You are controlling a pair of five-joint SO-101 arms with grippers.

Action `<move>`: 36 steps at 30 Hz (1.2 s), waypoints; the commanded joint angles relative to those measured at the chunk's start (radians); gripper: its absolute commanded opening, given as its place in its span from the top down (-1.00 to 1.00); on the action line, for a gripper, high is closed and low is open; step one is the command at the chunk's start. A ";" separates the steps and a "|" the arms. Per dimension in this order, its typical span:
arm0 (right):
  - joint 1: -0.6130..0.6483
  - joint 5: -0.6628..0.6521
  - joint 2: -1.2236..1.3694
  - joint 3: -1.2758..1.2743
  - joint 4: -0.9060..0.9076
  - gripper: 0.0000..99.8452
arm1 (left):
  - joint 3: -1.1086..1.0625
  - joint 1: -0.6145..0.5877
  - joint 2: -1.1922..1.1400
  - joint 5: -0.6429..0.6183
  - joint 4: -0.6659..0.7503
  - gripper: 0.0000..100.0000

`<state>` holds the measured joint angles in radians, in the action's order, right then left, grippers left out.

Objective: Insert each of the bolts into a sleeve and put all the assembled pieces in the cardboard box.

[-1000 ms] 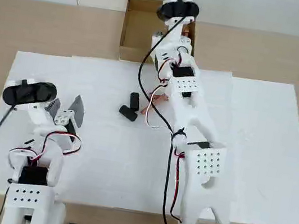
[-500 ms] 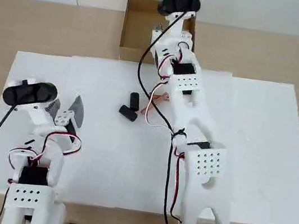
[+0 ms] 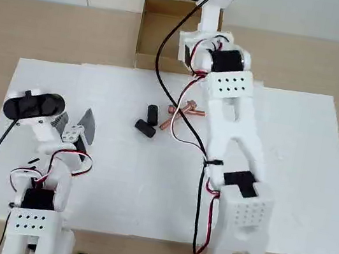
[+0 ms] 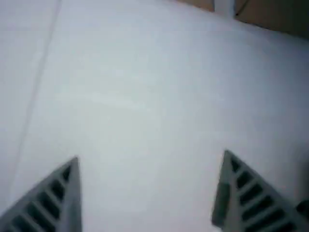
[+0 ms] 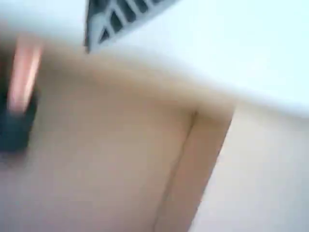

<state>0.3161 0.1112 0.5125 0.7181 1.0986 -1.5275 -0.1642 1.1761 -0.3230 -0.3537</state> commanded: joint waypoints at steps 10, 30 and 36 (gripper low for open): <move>0.196 -0.002 -0.065 0.051 0.423 0.67 | -0.004 -0.002 0.015 -0.002 0.055 0.63; 0.410 -0.330 0.165 0.051 0.499 0.67 | -0.005 -0.014 0.018 -0.002 0.055 0.63; 0.404 -0.333 0.174 0.051 0.513 0.67 | 0.012 -0.104 0.021 -0.005 0.051 0.63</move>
<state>0.7196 -0.2110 0.6981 0.7211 1.6019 -1.5382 -0.2378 1.1761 -0.3230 -0.3261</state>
